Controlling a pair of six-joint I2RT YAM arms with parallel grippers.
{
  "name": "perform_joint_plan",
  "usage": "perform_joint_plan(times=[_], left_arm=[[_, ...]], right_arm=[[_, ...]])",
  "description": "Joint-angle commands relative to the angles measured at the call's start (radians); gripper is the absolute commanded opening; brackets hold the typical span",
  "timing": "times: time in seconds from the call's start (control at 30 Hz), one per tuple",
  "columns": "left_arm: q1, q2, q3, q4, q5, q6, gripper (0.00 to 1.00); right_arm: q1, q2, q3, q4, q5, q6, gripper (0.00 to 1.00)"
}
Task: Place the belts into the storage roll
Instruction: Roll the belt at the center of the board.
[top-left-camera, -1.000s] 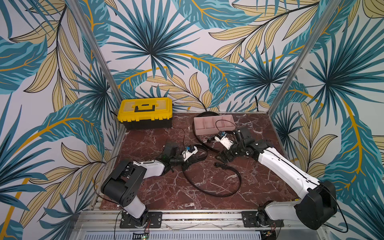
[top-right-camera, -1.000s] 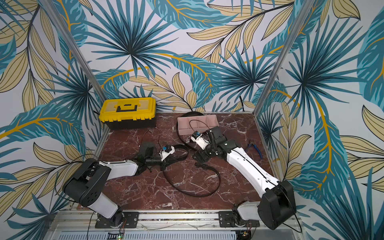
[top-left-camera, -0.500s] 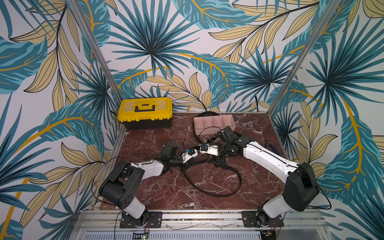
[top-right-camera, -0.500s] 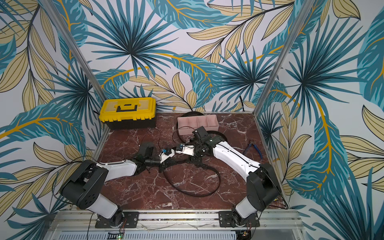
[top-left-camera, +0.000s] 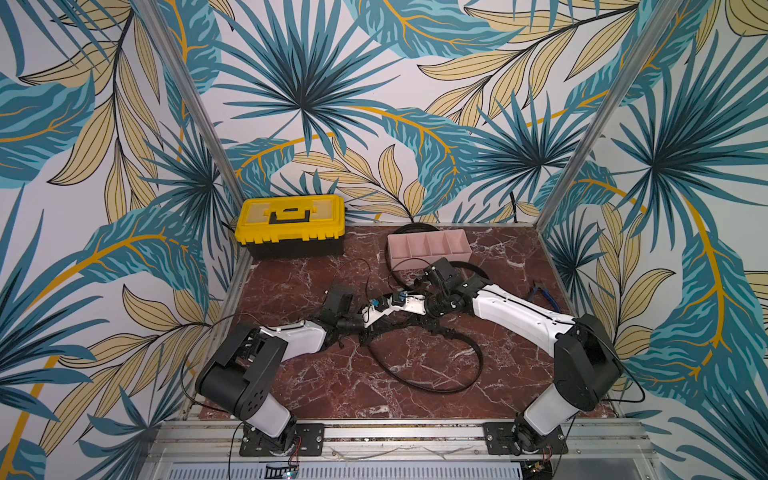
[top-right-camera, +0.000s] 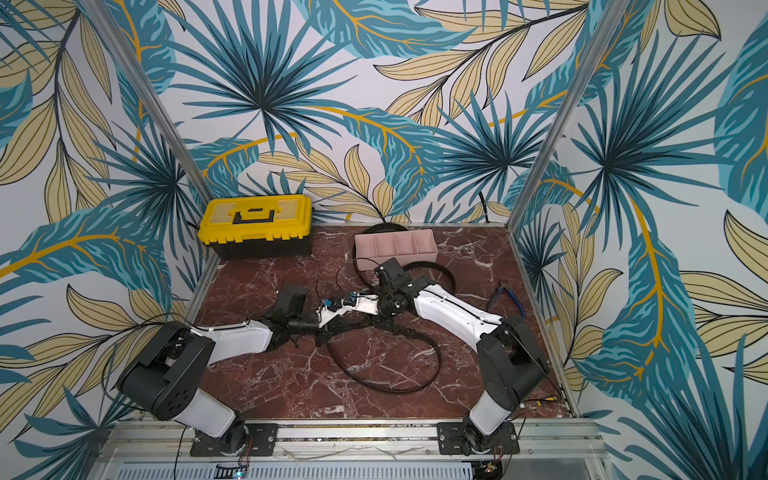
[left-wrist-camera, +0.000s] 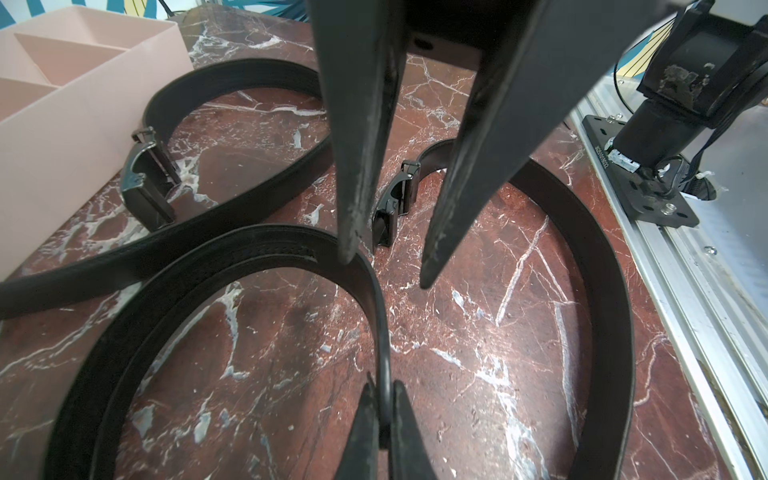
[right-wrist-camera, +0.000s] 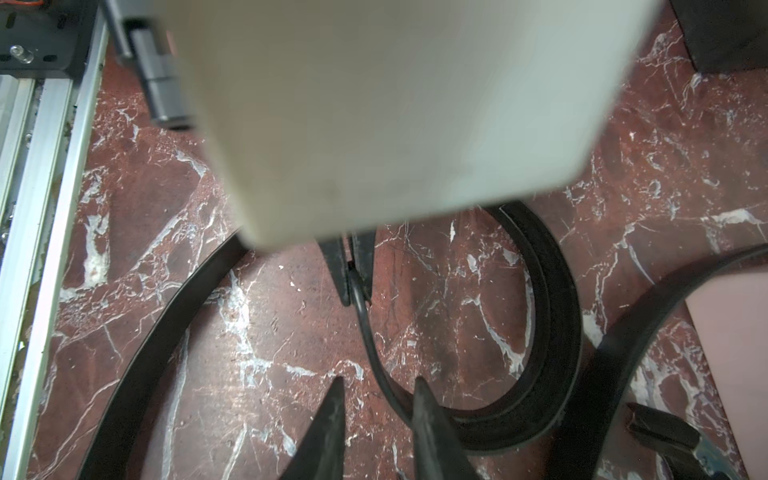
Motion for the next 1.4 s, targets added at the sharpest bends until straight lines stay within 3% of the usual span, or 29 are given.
perform_joint_plan(times=[0.0,0.13,0.23,0.6,0.73,0.83,1.0,1.2,1.3,1.37], left_arm=[[-0.005,-0.046,-0.002,0.024,0.005,0.006,0.0],[-0.005,-0.065,-0.011,0.023,-0.014,0.001,0.0],[-0.006,-0.082,-0.022,0.023,-0.012,-0.003,0.0],[-0.007,-0.113,-0.032,0.023,-0.008,-0.011,0.0],[-0.008,-0.116,-0.028,0.023,-0.018,-0.012,0.0],[-0.008,-0.117,-0.032,0.023,-0.03,-0.013,0.0],[-0.009,-0.114,-0.032,0.024,-0.042,-0.033,0.0],[-0.009,-0.102,-0.028,0.023,-0.083,-0.064,0.01],[-0.009,-0.107,-0.033,0.023,-0.092,-0.071,0.11],[-0.013,-0.106,-0.035,0.023,-0.115,-0.087,0.34]], right_arm=[[0.016,0.008,-0.041,-0.002,-0.019,0.03,0.36],[0.015,-0.013,-0.071,0.057,0.009,0.135,0.46],[-0.007,-0.033,-0.105,0.119,0.0,0.196,0.47],[-0.028,-0.043,-0.132,0.131,-0.06,0.188,0.48],[-0.027,-0.045,-0.142,0.136,-0.049,0.191,0.41],[-0.027,-0.055,-0.153,0.121,-0.047,0.184,0.29],[-0.025,-0.072,-0.179,0.127,-0.084,0.221,0.0],[-0.013,-0.075,-0.196,0.148,-0.083,0.286,0.0],[-0.009,-0.067,-0.196,0.164,-0.076,0.32,0.0],[-0.004,-0.057,-0.191,0.163,-0.076,0.334,0.0]])
